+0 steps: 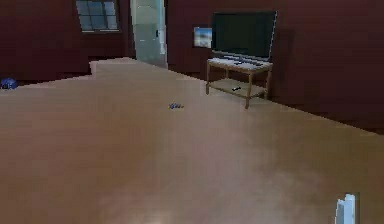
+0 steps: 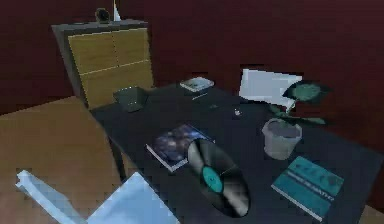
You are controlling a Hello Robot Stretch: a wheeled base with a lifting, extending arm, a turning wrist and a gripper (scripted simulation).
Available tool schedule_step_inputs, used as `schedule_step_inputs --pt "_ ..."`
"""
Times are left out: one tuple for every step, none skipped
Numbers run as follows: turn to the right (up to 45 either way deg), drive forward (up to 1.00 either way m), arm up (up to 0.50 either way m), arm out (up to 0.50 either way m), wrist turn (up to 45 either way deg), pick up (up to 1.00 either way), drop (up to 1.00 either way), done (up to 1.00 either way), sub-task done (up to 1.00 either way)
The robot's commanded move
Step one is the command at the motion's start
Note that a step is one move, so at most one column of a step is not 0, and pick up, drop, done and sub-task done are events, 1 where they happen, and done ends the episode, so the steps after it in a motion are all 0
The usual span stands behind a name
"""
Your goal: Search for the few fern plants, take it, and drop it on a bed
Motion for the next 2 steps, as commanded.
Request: schedule_step_inputs --pt "-45.0 0.0 0.0 0.0 0.0 0.0 0.0 0.0 0.0" --pt "-39.0 0.0 0.0 0.0 0.0 0.0 0.0 0.0 0.0"
